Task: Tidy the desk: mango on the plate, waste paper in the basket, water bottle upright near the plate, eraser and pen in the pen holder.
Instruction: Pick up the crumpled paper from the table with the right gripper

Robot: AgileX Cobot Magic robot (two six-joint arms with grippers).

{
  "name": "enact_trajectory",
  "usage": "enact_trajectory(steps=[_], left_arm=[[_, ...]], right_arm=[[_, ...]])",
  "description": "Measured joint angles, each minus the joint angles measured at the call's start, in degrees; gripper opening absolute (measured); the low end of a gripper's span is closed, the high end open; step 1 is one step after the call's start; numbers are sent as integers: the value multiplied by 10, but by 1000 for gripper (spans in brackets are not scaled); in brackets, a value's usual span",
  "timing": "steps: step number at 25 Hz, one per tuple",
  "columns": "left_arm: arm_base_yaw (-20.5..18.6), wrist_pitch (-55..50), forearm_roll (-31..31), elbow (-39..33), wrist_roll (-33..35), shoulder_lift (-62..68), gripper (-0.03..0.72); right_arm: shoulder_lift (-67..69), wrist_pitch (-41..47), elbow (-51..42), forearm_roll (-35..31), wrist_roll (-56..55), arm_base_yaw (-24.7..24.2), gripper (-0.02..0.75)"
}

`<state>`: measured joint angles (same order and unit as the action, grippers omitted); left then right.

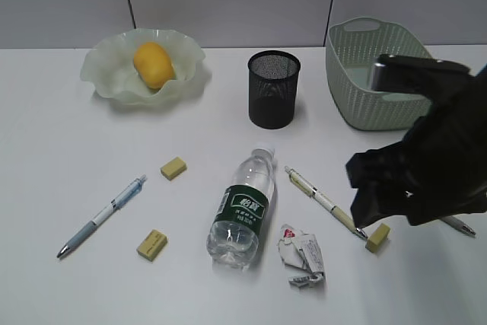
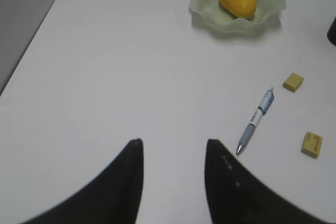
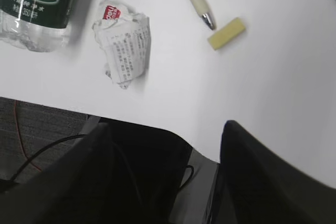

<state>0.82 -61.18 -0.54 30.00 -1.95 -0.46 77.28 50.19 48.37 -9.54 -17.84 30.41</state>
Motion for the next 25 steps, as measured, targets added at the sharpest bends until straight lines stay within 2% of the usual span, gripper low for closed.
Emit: enact_trajectory(steps=[8,13,20,25], left_arm=[[0,0,0,0,0,0,258],[0,0,0,0,0,0,255],[0,0,0,0,0,0,241],[0,0,0,0,0,0,239]], right_arm=[[133,-68,39,-9,-8,74,516],[216,-79,65,-3,-8,98,517],[281,-88,76,36,-19,105,517],[304,-119,79,40,-23,105,517]])
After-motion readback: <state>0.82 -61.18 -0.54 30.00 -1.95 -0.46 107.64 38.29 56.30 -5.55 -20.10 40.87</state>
